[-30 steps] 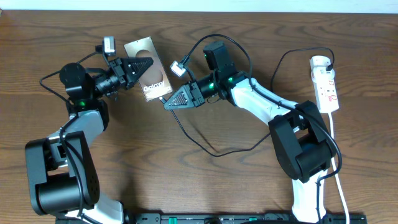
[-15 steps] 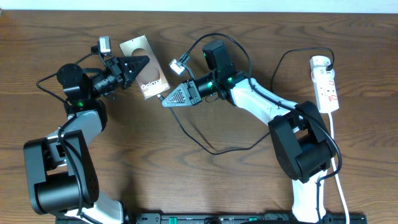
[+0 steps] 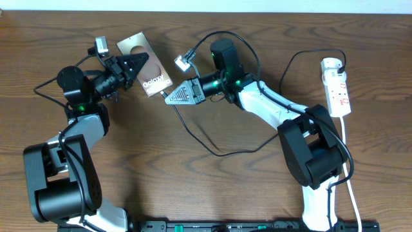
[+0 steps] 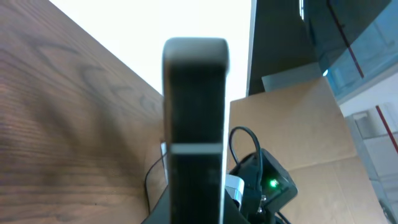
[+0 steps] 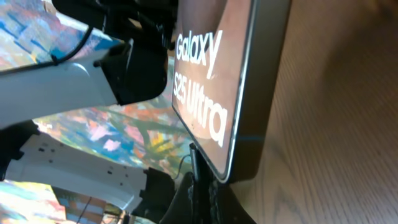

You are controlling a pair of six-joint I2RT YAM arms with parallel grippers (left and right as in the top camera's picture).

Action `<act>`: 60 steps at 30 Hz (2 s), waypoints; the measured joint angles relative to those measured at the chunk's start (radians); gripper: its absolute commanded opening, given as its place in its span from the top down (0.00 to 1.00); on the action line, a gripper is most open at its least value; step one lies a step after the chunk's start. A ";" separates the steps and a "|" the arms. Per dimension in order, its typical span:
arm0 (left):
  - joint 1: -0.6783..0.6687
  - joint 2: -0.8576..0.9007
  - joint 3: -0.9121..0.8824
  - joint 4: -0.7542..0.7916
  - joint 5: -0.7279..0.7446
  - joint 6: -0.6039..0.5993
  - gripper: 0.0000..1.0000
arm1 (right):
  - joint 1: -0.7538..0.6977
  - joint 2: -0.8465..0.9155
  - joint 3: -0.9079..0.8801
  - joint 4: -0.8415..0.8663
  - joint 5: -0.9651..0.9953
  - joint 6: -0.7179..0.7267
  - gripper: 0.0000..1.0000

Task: Plug charger to phone and switch on socket

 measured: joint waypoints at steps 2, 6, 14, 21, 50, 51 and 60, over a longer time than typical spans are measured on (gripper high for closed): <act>0.000 0.000 0.000 0.000 -0.008 -0.004 0.93 | 0.000 0.000 0.000 0.018 0.004 0.026 0.99; 0.000 0.000 0.000 0.000 -0.017 -0.011 0.93 | 0.000 0.000 0.000 0.026 0.008 0.060 0.99; 0.000 0.000 0.000 0.000 -0.029 -0.011 0.93 | 0.000 0.000 0.000 0.029 0.022 0.088 0.99; 0.000 0.000 0.000 -0.002 -0.062 -0.010 0.93 | 0.000 0.000 0.000 0.038 0.052 0.126 0.99; 0.002 0.000 0.000 -0.012 -0.179 -0.013 0.93 | 0.000 0.000 0.000 0.113 0.195 0.294 0.99; 0.001 0.000 0.000 -0.014 -0.156 -0.014 0.92 | 0.000 0.000 0.001 0.122 0.235 0.299 0.99; -0.007 0.000 0.000 -0.009 -0.148 -0.022 0.93 | -0.001 0.005 0.000 0.138 0.321 0.339 0.99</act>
